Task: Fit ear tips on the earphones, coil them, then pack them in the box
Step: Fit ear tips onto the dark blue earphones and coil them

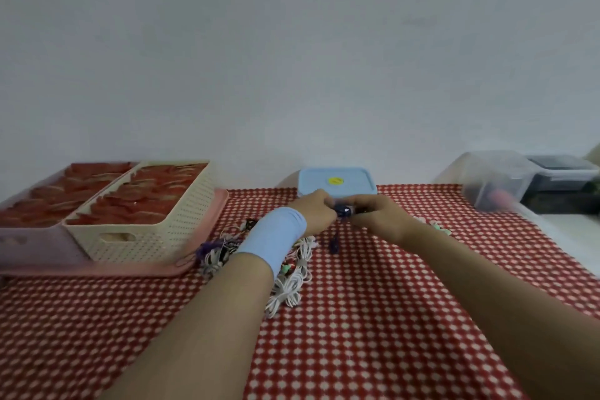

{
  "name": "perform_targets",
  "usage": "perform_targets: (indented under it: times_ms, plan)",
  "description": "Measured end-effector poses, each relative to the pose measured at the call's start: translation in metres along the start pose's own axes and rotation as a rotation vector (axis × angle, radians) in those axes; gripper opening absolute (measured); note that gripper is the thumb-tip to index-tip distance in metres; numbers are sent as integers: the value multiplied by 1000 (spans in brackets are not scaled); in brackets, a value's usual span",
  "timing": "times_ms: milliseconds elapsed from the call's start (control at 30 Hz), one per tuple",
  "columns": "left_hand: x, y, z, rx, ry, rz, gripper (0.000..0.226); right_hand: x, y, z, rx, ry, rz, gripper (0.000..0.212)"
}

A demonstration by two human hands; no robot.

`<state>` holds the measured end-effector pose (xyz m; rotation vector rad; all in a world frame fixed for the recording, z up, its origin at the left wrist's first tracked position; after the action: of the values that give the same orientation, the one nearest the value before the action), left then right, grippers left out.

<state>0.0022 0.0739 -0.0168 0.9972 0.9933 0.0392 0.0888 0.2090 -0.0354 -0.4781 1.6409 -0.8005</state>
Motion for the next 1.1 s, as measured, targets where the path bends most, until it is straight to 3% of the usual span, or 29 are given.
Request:
perform_targets:
  times_ms: [133,267,333,400,467,533,600,667,833,967,1100]
  plan:
    - [19,12,4,56,-25,87,54,-20,16,9,14,87,101,21]
    - [38,22,5,-13,-90,390,53,-41,28,20,6,126,96,17]
    - [46,25,7,-53,-68,545,52,-44,37,22,37,60,143,26]
    - [51,27,11,-82,-10,714,53,-45,43,20,79,105,196,32]
    - [55,26,11,-89,42,802,46,-42,42,19,85,195,229,14]
    - [57,22,6,-107,73,823,35,-31,40,15,81,49,189,10]
    - [53,16,-5,-133,133,765,27,-18,37,9,113,-243,135,24]
    - [47,7,-19,-160,149,710,25,-12,37,-5,110,-366,156,21]
    - [36,2,-24,-171,24,638,15,-20,39,-27,85,-430,233,9]
    - [27,4,-24,39,38,152,15,-36,45,-22,102,-409,253,15]
    - [31,19,-27,206,95,68,34,-42,49,-20,112,-381,215,24]
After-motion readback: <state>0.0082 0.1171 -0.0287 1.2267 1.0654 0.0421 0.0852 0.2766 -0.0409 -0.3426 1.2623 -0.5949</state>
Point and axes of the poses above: each hand's wrist, its own z-axis away from the middle knuckle, its own x-axis out of the palm, y = z × x, the point moved 3 cm from there along -z, towards the middle knuckle, and after that the axes turned 13 degrees about z, right-handed, at the moved point
